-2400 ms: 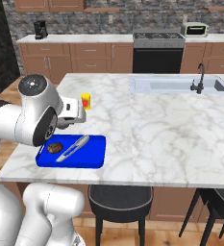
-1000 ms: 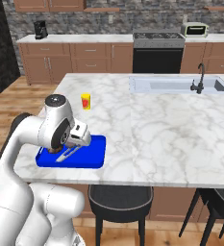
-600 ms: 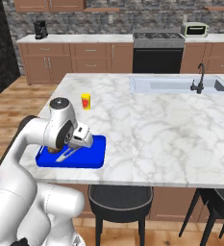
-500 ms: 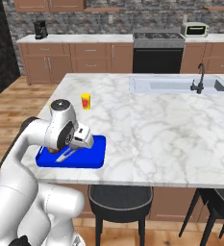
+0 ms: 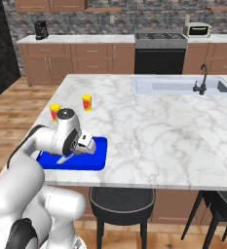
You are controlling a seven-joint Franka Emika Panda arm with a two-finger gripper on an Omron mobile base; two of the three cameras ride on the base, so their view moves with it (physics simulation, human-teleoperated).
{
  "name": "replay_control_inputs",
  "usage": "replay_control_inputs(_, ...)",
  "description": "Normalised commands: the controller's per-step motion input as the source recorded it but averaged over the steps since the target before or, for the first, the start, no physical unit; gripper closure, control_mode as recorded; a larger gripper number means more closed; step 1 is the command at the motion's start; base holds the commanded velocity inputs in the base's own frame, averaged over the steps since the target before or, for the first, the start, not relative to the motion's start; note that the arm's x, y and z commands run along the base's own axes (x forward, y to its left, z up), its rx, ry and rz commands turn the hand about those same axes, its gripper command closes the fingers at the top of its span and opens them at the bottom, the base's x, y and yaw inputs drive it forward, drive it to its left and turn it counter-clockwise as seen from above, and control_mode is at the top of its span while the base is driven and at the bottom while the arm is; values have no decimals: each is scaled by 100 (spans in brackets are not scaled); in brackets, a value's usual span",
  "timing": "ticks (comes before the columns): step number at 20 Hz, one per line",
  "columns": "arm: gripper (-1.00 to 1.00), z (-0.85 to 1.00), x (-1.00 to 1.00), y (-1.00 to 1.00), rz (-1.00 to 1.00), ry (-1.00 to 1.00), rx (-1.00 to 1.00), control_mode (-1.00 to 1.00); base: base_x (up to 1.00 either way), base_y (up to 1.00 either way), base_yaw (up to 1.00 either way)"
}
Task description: Gather the eggplant and potato from the fridge and place them on a tray on the dining counter. Then gather the fish and steak from the fridge and place them on the other tray.
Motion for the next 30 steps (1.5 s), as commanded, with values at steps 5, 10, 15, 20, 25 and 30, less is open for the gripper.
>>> replay_control_inputs(5,100,-34,25,2,-2,3,0,-100,0,0,0)
replay_control_inputs(10,100,-24,14,0,-3,2,0,-100,0,0,0)
replay_control_inputs(15,100,-14,29,0,-2,1,0,-100,0,0,0)
replay_control_inputs(20,100,-16,33,0,-2,1,0,-100,0,0,0)
replay_control_inputs(25,100,-19,24,0,-2,3,0,-100,0,0,0)
replay_control_inputs(30,-100,-16,26,0,-2,3,0,-100,0,0,0)
